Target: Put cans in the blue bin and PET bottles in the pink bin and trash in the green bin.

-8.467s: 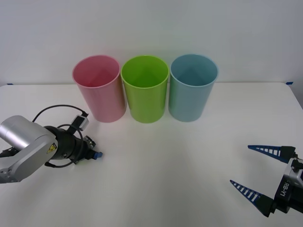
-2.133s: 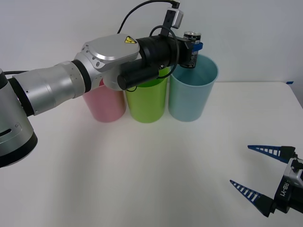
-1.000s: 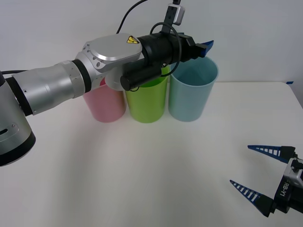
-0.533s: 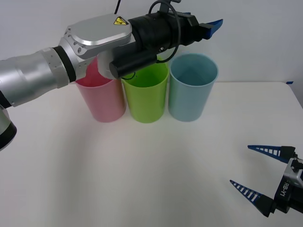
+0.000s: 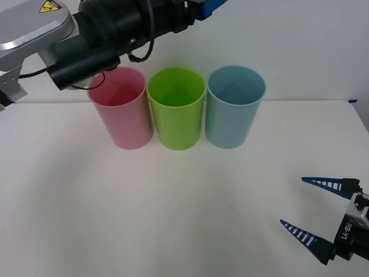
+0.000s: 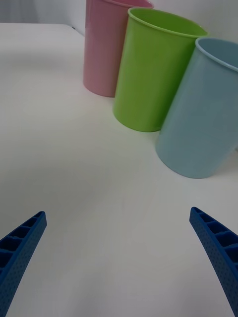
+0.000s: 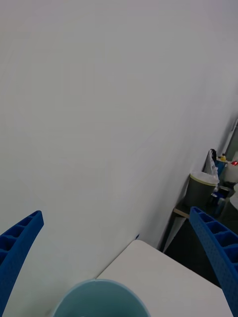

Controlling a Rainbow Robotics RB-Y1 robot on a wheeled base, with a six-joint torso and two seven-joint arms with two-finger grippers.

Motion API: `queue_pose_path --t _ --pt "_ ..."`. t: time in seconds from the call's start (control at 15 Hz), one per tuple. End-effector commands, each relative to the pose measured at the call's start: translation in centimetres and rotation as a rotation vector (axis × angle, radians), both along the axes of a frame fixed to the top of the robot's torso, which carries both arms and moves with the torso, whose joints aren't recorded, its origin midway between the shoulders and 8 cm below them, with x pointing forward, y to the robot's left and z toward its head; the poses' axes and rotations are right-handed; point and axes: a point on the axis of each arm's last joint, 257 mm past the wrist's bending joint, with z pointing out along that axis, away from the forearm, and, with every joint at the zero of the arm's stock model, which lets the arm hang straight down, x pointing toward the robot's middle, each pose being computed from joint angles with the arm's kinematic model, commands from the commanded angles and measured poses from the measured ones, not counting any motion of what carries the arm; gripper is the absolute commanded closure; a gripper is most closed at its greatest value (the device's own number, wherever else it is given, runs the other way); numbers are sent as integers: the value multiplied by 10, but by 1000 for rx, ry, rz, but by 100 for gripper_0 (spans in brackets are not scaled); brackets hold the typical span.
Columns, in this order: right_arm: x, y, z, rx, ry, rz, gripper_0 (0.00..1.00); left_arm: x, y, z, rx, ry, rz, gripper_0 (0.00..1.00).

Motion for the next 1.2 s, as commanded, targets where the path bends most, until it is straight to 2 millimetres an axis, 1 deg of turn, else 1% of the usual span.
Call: queue_pose_path --t 0.07,0.13,0.33,0.4,0.53,0.6,0.67,0.73,0.8,0.87,0.93,1.0,1.13,1.2 --pt "0 0 0 0 0 0 0 -23 39 -10 5 -18 -23 0" --pt "0 0 0 0 0 0 0 -31 55 -13 10 -30 -20 0" --pt "0 0 0 0 0 0 0 -64 110 -24 27 -44 -11 0" --pt "0 0 0 0 0 0 0 -73 122 -27 31 -47 -10 0" --pt "0 0 0 0 0 0 0 -92 155 -41 65 -65 15 0" --pt "0 0 0 0 0 0 0 -98 161 -49 73 -56 16 0" --pt "0 0 0 0 0 0 0 -105 172 -61 92 -45 24 0" --pt "0 0 0 0 0 0 0 -110 184 -79 120 -24 38 0" --pt "0 0 0 0 0 0 0 -113 191 -88 131 -12 44 0" --pt "0 0 0 0 0 0 0 -119 199 -104 150 5 48 0" --pt "0 0 0 0 0 0 0 -123 204 -114 163 14 50 0" --pt "0 0 0 0 0 0 0 -129 213 -131 194 24 61 0" --pt "0 0 0 0 0 0 0 -145 218 -158 214 75 56 0" --pt "0 0 0 0 0 0 0 -151 220 -167 227 93 62 0"
